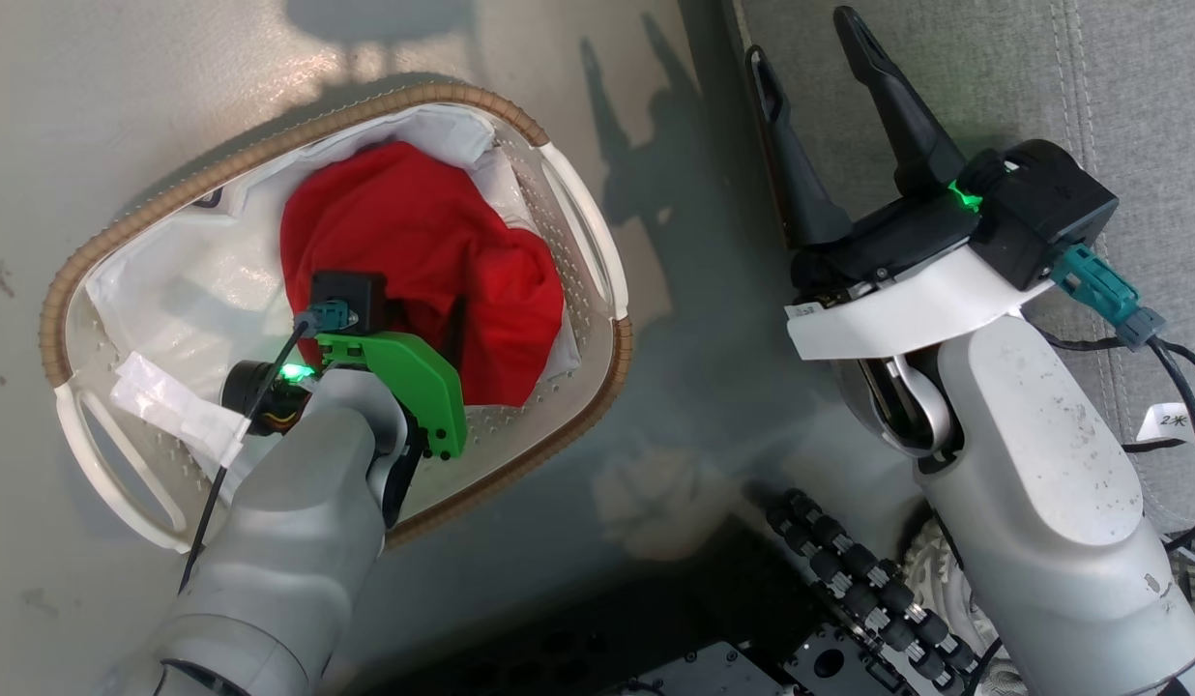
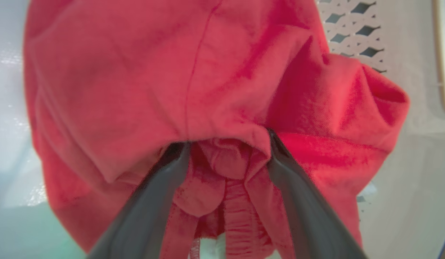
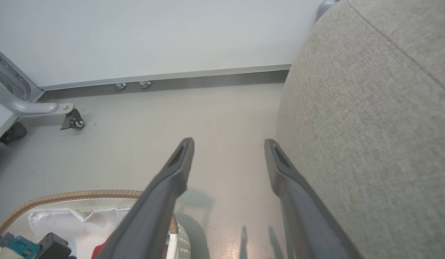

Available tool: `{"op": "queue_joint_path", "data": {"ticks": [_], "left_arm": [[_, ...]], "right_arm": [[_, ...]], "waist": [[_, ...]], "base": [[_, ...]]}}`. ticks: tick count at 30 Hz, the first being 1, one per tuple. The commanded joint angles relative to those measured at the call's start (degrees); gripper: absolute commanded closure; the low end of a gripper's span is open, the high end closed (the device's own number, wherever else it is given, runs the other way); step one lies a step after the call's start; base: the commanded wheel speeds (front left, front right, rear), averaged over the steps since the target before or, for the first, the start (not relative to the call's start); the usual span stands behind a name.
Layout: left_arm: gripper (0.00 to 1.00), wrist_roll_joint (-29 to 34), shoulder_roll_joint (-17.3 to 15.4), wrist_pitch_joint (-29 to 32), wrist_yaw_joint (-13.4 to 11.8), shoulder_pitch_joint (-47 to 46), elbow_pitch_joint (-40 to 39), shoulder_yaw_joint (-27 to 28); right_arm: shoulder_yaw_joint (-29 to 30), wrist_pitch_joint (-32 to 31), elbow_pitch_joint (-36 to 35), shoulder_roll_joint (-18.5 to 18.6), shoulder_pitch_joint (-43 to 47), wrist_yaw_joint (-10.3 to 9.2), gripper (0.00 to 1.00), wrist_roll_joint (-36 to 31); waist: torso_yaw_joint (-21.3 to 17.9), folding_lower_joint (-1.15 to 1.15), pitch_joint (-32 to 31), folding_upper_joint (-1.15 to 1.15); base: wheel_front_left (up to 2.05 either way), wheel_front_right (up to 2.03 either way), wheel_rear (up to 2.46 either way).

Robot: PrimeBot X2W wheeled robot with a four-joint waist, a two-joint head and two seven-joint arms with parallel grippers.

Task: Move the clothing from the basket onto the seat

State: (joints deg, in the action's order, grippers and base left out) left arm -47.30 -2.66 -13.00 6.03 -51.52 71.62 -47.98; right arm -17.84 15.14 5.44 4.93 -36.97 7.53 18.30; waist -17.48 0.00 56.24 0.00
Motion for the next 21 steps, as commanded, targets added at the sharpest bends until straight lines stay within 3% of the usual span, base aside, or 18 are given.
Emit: {"op": "queue_joint_path", "data": {"ticks": [1, 2, 11, 21], "left_arm": [[0.49, -0.36, -0.43, -0.14, 0.07, -1.06, 0.31, -0.29], [1.00, -0.32, -0.41, -0.38, 0.27, -1.26, 0.33, -0.57], [1.00, -0.80, -0.52, -1.87, 1.37, 0.02, -0.11, -1.19], [1.00, -1.27, -0.92, -2.12, 1.50, 7.20, -7.72, -2.89]], "right_arm": [[-0.02, -0.01, -0.17, 0.25, 0.01, -0.08, 0.00, -0.28], [-0.03, -0.01, -0.10, 0.27, 0.01, -0.08, 0.00, -0.24], [-0.01, 0.00, 2.11, -0.17, -0.98, -0.08, 0.00, 0.41], [1.38, 0.00, 5.87, 0.81, 1.85, -0.08, 0.00, 0.19]], "waist": [[0.25, 0.00, 0.11, 0.00], [0.29, 0.00, 0.11, 0.00], [-0.71, 0.00, -1.76, 0.00], [1.14, 0.00, -10.01, 0.00]], "base": [[0.00, 0.00, 0.00], [0.00, 0.00, 0.00], [0.00, 0.00, 0.00], [0.00, 0.00, 0.00]]}}
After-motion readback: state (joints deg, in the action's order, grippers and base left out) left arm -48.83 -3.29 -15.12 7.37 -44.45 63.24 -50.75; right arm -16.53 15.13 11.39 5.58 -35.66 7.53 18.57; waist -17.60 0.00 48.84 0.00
